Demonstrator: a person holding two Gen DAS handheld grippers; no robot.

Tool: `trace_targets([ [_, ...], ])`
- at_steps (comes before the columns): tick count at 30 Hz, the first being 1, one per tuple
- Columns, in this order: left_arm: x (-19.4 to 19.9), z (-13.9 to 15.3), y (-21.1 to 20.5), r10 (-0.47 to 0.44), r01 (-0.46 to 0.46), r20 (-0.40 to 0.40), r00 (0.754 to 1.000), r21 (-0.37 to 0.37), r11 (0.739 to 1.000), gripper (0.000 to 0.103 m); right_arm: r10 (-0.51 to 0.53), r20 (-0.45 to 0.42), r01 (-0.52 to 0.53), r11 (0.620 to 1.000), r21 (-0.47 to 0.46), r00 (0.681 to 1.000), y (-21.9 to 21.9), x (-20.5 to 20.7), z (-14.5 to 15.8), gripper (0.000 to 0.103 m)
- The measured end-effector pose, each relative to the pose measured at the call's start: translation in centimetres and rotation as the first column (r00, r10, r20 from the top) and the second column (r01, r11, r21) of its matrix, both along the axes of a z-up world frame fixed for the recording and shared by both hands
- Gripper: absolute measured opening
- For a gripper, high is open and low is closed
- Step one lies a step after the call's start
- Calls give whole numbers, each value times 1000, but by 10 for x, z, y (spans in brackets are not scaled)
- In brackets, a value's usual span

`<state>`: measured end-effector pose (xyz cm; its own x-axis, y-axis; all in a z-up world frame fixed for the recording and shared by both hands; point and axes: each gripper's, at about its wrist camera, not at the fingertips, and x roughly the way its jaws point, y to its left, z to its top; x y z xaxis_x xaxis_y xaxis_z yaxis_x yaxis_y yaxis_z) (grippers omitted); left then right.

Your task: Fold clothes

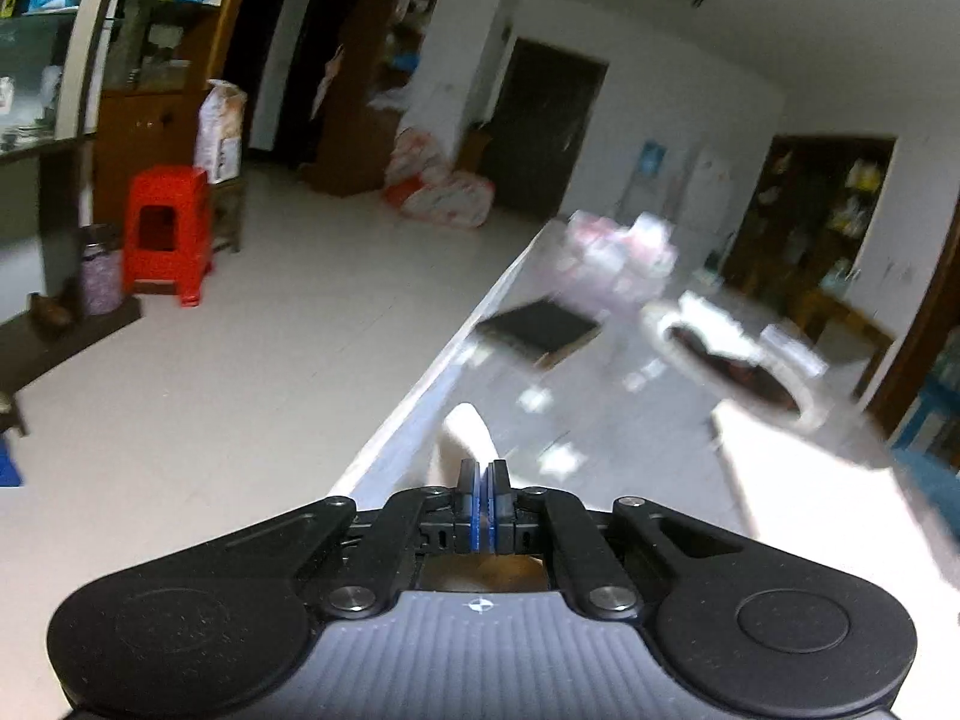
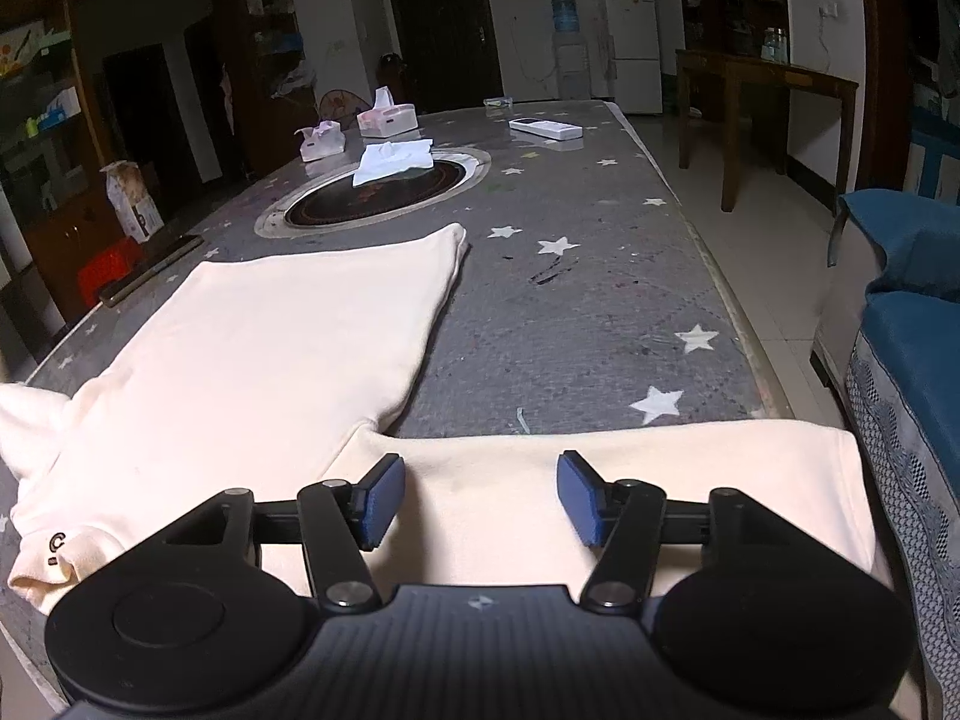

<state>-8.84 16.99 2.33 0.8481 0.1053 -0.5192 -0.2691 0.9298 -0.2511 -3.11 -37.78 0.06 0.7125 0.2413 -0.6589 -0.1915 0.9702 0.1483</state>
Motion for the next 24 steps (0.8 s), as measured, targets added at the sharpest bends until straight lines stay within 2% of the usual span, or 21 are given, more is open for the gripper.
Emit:
trace_targets([
  [2, -3, -8, 4, 33, -32, -40, 999, 19, 999, 3, 3, -3, -3, 1000, -5, 1000, 1, 1, 0, 60],
  [7, -10, -8, 13, 99, -97, -70, 993, 22, 995, 3, 6, -8, -7, 1000, -11, 1000, 3, 1, 1, 62],
  [9, -9, 0, 6, 67, -66, -53, 996, 24, 998, 5, 8, -9, -8, 1000, -13, 1000, 3, 1, 2, 64],
  [12, 2, 5, -18, -41, 43, -41, 998, 38, 998, 5, 10, -7, -10, 1000, -17, 1000, 5, 1, 1, 68],
  [18, 42, -8, -53, -171, 172, -84, 982, 14, 985, 5, 13, -8, -13, 1000, -8, 1000, 5, 0, 1, 71],
  [20, 54, -15, -56, -156, 162, -131, 979, 39, 986, 6, 15, -7, -15, 1000, -6, 1000, 5, 0, 0, 71],
  [21, 57, -19, -56, -138, 150, -149, 979, 76, 986, 6, 16, -6, -16, 1000, -5, 1000, 4, 0, 0, 71],
  [24, 54, -19, -50, -71, 95, -173, 982, 135, 986, 5, 18, -3, -18, 1000, 1, 1000, 3, -1, 0, 73],
])
